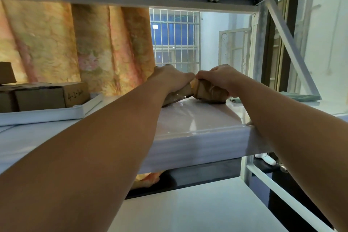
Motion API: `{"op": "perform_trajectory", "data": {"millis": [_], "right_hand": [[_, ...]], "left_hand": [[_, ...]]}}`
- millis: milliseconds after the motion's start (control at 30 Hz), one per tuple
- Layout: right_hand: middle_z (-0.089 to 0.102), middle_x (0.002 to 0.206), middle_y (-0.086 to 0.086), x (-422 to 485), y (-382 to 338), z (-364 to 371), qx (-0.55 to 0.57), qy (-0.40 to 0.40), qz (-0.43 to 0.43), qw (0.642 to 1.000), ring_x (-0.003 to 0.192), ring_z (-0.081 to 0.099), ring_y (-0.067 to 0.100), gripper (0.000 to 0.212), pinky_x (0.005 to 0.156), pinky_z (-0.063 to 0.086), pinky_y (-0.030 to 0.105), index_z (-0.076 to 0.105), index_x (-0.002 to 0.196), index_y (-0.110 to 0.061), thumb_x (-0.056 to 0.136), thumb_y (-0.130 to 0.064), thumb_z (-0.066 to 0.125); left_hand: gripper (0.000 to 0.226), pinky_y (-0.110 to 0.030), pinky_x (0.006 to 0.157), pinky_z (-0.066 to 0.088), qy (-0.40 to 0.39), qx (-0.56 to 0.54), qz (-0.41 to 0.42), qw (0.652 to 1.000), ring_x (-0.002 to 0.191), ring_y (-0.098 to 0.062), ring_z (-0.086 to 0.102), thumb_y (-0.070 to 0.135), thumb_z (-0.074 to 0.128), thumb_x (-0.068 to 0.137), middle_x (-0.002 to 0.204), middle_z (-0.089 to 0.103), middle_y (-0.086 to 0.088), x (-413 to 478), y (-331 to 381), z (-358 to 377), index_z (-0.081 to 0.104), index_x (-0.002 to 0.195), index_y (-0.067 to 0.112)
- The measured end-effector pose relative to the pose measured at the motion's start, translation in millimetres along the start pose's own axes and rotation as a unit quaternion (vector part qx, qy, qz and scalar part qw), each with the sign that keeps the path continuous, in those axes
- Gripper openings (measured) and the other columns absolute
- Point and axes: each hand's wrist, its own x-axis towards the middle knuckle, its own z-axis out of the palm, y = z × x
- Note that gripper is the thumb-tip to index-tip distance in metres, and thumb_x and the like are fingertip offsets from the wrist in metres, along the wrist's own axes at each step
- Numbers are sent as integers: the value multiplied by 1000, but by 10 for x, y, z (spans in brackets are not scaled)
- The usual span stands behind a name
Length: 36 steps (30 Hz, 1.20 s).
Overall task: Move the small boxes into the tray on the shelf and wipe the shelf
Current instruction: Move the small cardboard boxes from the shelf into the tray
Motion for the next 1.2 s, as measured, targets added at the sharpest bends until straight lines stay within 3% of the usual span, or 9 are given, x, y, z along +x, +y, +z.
{"op": "perform_trajectory", "data": {"millis": [200,367,533,633,767,867,1000,1100,1200], "right_hand": [[67,89,8,-30,33,-30,140,63,3,988,92,68,28,43,85,54,39,65,94,-13,74,-50,61],[65,85,7,-74,0,-28,179,59,1,982,93,68,30,34,81,55,39,61,85,-16,77,-49,60],[68,91,8,-98,-13,-30,196,56,0,979,94,68,29,28,86,54,42,61,79,-18,77,-46,60],[68,93,9,-105,-22,-29,196,67,-7,978,96,67,29,26,90,54,44,59,76,-20,79,-46,58],[68,96,8,-115,-16,-17,180,69,-28,981,95,67,30,27,90,54,45,60,82,-22,81,-49,57],[69,99,7,-112,-4,-9,166,76,-40,982,95,66,29,27,90,54,46,61,84,-25,80,-51,59],[66,96,2,-83,5,4,126,95,-64,985,95,64,24,29,89,54,40,63,96,-22,83,-48,58],[65,92,-1,-78,8,0,111,119,-74,984,95,63,22,29,87,52,37,64,97,-23,83,-47,57],[67,93,-2,-98,-32,-13,144,131,-65,979,94,64,21,29,88,53,38,62,93,-25,79,-50,59]], "left_hand": [[70,-39,90,50,98,-133,13,986,110,-28,56,62,50,69,127,50,-7,-61,22,-72,50,126,20],[55,-27,68,45,140,-236,73,959,96,-20,59,54,53,74,124,53,-4,-102,88,-122,49,121,26],[55,-24,83,43,166,-220,141,951,102,-13,45,49,57,84,132,41,-5,-165,147,-100,48,132,24],[53,-24,81,45,143,-246,142,948,106,-15,47,50,55,86,133,39,-6,-195,172,-99,47,132,24],[50,-23,66,45,75,-298,115,945,108,-20,54,59,44,88,133,43,-7,-167,151,-114,48,128,29],[59,-34,84,49,5,-365,81,927,108,-20,57,71,33,85,127,53,-6,-169,161,-136,47,125,30],[45,-41,88,54,-41,-412,20,910,96,-20,60,56,47,89,108,58,-1,-175,113,-162,40,125,31],[44,-38,80,56,-98,-440,6,893,82,-16,59,45,50,91,94,56,1,-226,92,-183,40,130,31],[53,-39,84,55,-39,-433,33,900,97,-20,61,43,55,85,116,60,-2,-180,78,-151,42,134,29]]}}
